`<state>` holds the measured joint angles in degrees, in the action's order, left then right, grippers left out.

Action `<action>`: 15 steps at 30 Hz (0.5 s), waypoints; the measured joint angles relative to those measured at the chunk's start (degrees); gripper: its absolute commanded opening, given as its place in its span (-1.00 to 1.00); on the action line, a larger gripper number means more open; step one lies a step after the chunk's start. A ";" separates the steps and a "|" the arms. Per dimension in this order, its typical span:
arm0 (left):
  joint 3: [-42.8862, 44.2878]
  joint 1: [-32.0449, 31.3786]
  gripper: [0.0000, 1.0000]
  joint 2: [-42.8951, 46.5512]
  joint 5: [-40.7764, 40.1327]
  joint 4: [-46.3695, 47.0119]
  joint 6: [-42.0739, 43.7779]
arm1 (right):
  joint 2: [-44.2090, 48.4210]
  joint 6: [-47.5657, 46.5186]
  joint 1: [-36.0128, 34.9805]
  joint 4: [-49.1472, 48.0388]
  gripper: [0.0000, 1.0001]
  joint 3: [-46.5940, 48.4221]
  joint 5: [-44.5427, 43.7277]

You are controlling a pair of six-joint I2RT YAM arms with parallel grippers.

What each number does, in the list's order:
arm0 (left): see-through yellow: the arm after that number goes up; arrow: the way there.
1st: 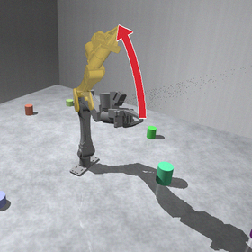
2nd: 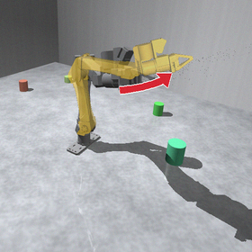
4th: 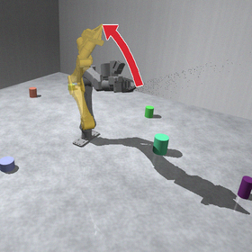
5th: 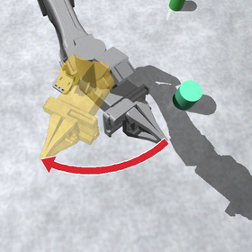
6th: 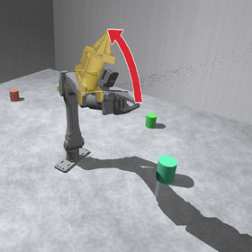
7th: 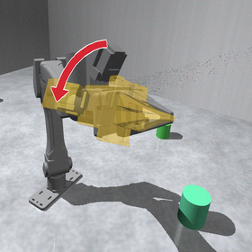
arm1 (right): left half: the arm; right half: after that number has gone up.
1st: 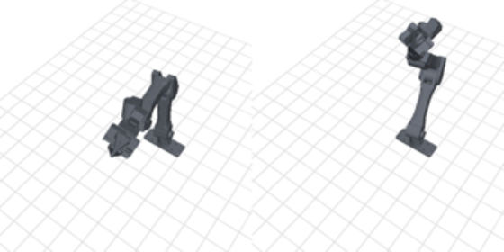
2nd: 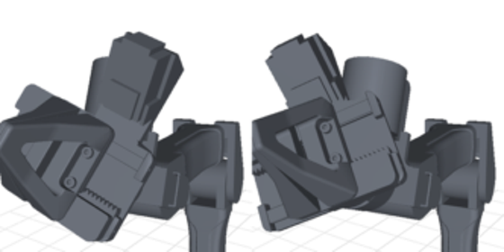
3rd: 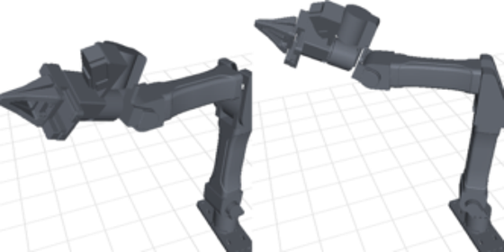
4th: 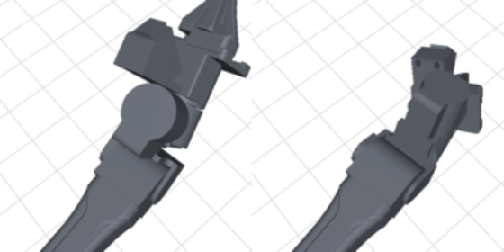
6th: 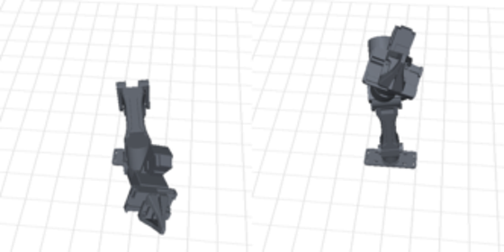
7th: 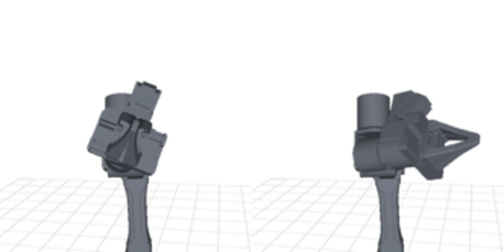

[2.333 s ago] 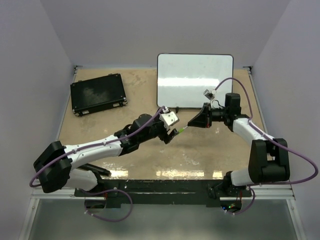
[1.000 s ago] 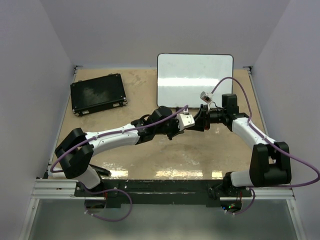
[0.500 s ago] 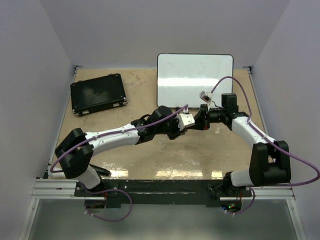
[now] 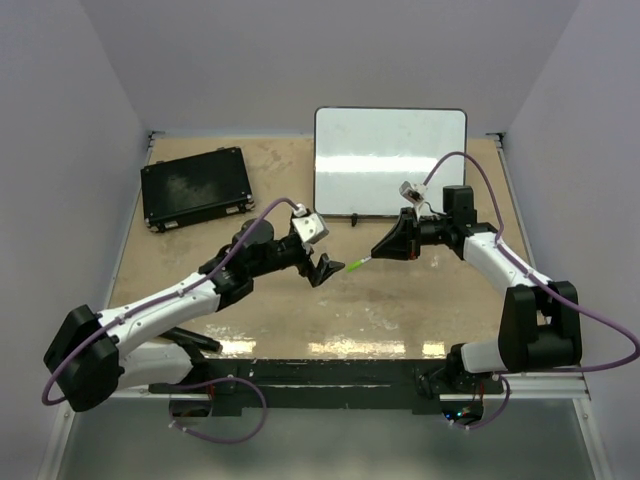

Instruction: Write a sentence on the whiteboard

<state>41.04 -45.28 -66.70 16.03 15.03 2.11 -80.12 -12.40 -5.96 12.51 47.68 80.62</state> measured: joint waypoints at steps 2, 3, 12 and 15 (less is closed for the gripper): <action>-0.35 -0.15 0.82 -0.85 2.32 0.44 0.24 | 0.02 0.13 0.02 -0.04 -1.00 0.00 0.09; -0.35 -0.22 0.80 -1.64 3.61 0.46 0.46 | 0.02 0.22 0.02 -0.13 -1.00 0.00 0.13; 4.42 -5.14 0.50 -12.46 5.27 -2.51 4.59 | 0.39 2.58 0.02 -2.47 -1.00 -0.02 0.85; 9.70 -7.34 0.00 -17.07 3.69 -4.11 6.32 | 0.39 3.26 0.02 -3.28 -1.00 -0.07 1.42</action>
<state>50.74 -52.62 -83.77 19.73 10.92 8.43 -79.72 -9.15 -5.93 9.23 47.62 82.04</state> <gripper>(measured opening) 0.732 0.147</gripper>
